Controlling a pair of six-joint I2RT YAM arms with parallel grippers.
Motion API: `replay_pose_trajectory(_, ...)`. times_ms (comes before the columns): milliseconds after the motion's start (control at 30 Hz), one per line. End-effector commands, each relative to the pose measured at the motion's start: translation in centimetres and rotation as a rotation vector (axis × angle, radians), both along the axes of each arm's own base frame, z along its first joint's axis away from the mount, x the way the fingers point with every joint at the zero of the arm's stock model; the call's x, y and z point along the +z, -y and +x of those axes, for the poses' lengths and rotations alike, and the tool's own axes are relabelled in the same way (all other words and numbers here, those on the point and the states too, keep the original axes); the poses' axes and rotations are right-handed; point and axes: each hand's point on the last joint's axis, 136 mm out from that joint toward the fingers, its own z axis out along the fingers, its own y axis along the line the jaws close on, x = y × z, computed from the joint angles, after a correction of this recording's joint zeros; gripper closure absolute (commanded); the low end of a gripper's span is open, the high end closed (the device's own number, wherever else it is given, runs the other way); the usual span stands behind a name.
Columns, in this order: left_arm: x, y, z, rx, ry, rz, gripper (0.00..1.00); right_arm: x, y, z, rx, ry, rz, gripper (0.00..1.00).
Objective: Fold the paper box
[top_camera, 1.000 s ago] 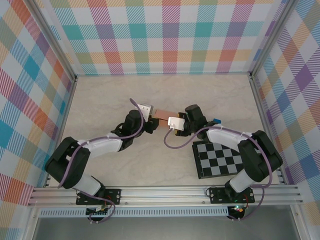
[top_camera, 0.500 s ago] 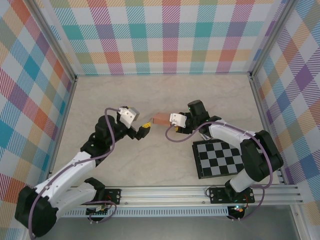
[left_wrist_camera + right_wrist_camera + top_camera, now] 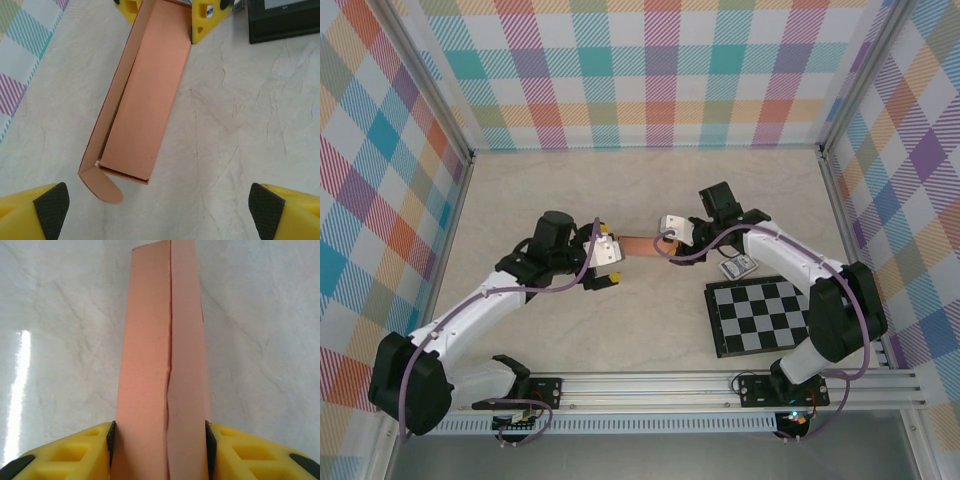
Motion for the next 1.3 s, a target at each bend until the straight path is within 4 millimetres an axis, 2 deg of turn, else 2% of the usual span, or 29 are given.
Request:
replay_pose_trajectory(0, 0.4, -0.8, -1.0, -0.089, 0.026, 0.027, 0.07, 0.0, -0.3, -3.0, 0.079, -0.174, 0.052, 0.55)
replay_pose_trajectory(167, 0.3, -0.8, -0.7, -0.1, 0.065, -0.021, 0.06, 0.6, -0.9, -4.5, 0.128, -0.26, 0.105, 0.54)
replay_pose_trajectory(367, -0.2, 1.3, -2.0, -0.231, -0.027, -0.094, 0.09, 0.2, -1.2, -4.7, 0.154, -0.295, 0.111, 0.53)
replay_pose_trajectory(567, -1.6, 2.6, -2.6, -0.285, -0.083, -0.086, 0.19, -0.5, -1.8, -4.2, 0.168, -0.332, 0.116, 0.52)
replay_pose_trajectory(800, -3.6, 3.2, -1.5, -0.258, -0.099, -0.032, 0.34, -2.0, -1.8, -3.9, 0.171, -0.343, 0.101, 0.51)
replay_pose_trajectory(900, -4.6, 3.5, -1.3, -0.258, -0.11, 0.002, 0.37, -2.4, -1.7, -3.9, 0.17, -0.331, 0.098, 0.5)
replay_pose_trajectory(1200, -6.0, 4.5, -1.0, -0.288, -0.134, 0.046, 0.48, -3.4, -1.1, -3.6, 0.159, -0.3, 0.059, 0.48)
replay_pose_trajectory(1267, -6.1, 4.8, -0.8, -0.285, -0.149, 0.039, 0.51, -3.6, -0.9, -3.6, 0.152, -0.295, 0.05, 0.45)
